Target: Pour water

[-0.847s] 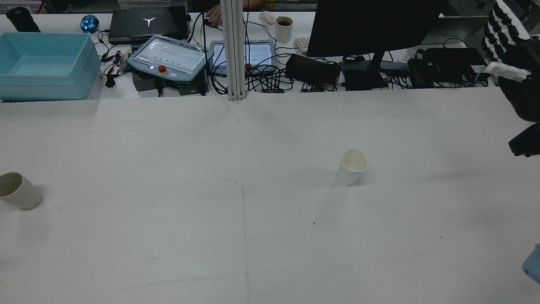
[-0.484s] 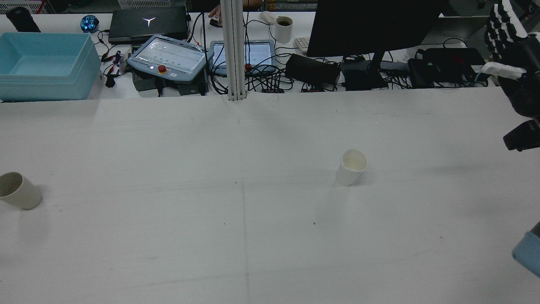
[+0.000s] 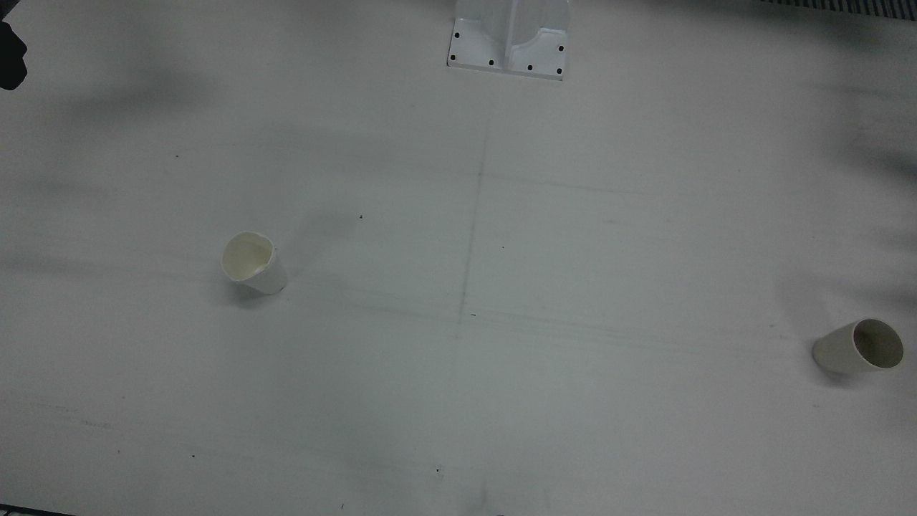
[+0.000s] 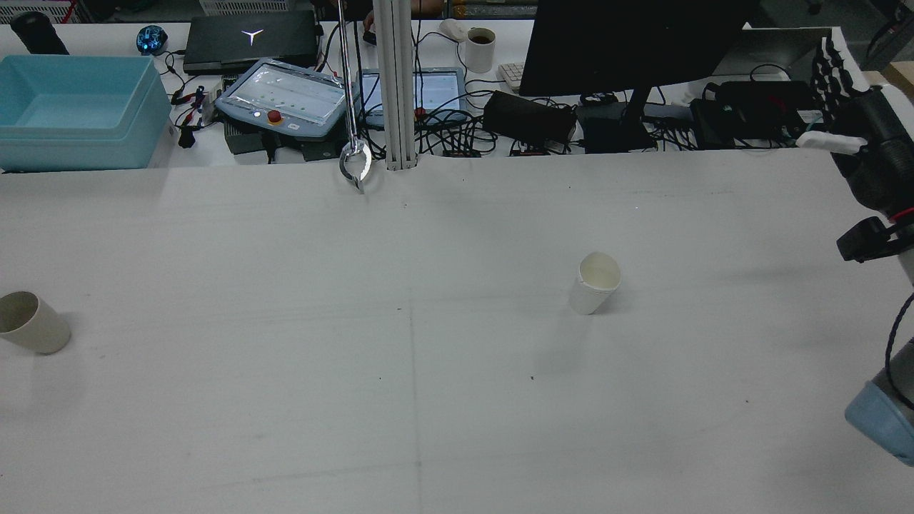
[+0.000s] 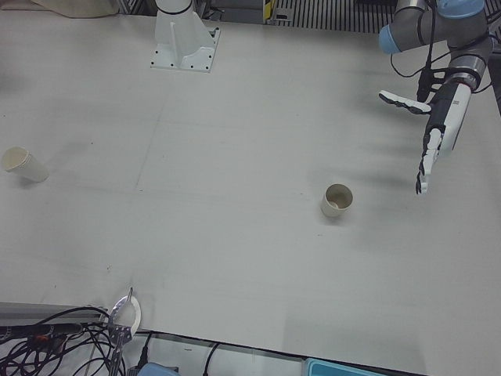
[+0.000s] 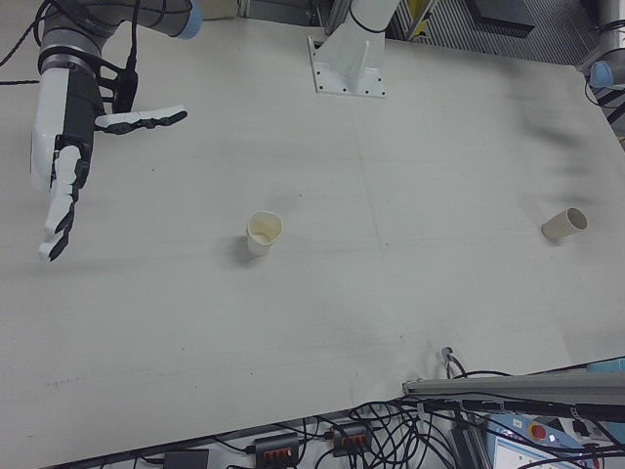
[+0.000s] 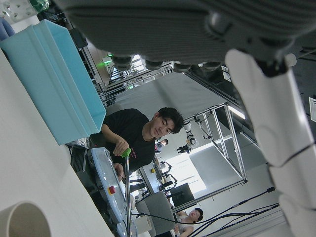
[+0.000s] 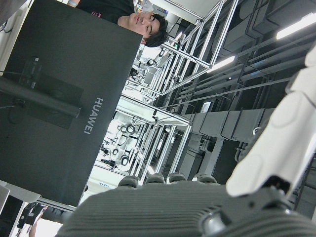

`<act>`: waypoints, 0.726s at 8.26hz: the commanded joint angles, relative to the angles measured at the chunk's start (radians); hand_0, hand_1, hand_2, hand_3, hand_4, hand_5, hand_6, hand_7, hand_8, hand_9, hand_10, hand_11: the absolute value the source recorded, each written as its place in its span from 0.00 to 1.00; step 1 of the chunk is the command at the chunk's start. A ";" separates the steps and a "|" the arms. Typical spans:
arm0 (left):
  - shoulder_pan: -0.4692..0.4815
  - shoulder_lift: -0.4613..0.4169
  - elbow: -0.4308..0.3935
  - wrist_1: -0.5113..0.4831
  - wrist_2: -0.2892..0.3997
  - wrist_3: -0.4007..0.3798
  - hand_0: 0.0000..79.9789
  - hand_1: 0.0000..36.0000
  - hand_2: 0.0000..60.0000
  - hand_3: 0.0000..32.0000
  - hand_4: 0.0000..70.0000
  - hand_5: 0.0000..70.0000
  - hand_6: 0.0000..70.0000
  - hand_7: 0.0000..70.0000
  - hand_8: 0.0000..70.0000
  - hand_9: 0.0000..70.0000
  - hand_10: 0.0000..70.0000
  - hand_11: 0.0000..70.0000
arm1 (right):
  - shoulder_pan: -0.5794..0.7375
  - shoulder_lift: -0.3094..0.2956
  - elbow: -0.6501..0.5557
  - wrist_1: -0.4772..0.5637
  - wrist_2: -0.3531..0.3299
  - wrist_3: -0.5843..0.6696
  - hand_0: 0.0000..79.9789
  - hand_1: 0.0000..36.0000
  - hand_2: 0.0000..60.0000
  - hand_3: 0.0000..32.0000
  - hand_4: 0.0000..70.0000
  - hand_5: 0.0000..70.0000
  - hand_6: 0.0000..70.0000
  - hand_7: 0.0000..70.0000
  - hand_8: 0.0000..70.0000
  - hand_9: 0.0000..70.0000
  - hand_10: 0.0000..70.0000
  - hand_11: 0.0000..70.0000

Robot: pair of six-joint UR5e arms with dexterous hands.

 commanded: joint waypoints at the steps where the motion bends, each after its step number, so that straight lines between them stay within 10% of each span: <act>1: 0.006 -0.011 0.192 -0.201 -0.040 0.057 0.60 0.32 0.00 0.26 0.00 0.00 0.00 0.00 0.00 0.00 0.02 0.05 | -0.007 0.003 -0.072 0.008 0.006 0.001 0.54 0.26 0.00 0.00 0.00 0.02 0.00 0.00 0.00 0.00 0.00 0.00; 6: 0.031 -0.079 0.383 -0.302 -0.002 0.150 0.60 0.36 0.00 0.24 0.00 0.00 0.00 0.00 0.00 0.00 0.03 0.07 | -0.039 -0.006 -0.085 0.009 0.005 0.012 0.54 0.25 0.00 0.00 0.00 0.04 0.00 0.00 0.00 0.00 0.00 0.00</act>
